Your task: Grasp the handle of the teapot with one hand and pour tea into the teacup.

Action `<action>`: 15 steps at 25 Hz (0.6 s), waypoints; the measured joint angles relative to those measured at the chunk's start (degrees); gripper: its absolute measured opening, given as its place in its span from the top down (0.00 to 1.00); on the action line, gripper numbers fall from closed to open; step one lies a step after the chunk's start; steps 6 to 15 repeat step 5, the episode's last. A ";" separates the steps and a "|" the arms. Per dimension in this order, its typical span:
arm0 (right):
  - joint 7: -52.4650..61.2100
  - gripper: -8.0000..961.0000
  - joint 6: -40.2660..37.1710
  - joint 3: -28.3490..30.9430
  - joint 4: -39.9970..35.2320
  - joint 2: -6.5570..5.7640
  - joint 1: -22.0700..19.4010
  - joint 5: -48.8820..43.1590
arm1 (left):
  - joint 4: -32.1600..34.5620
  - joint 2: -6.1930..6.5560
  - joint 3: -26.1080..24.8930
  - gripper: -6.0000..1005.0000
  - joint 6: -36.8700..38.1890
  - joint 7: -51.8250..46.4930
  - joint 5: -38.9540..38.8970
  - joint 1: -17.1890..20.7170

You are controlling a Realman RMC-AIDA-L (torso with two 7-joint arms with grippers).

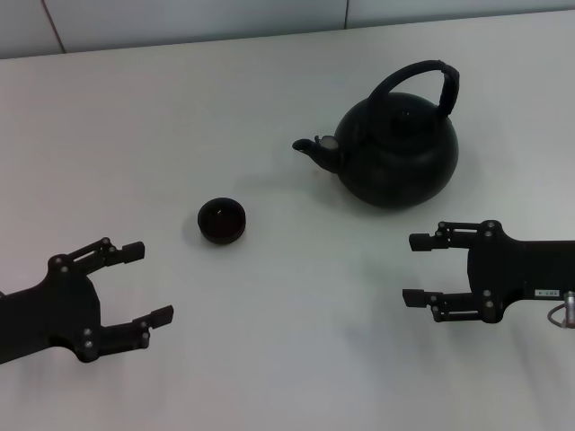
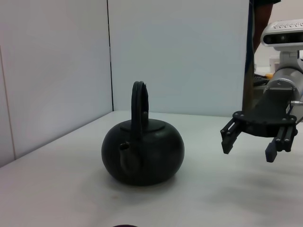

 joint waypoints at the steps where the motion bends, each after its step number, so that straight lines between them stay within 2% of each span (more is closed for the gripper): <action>1: 0.00 0.24 0.00 0.00 -0.01 0.00 -0.01 0.00 | 0.01 -0.03 0.00 0.14 0.00 0.00 0.00 0.01; 15: 0.00 0.24 0.03 0.00 -0.09 0.02 -0.02 0.00 | 0.05 -0.08 0.00 0.14 0.00 0.00 0.00 0.06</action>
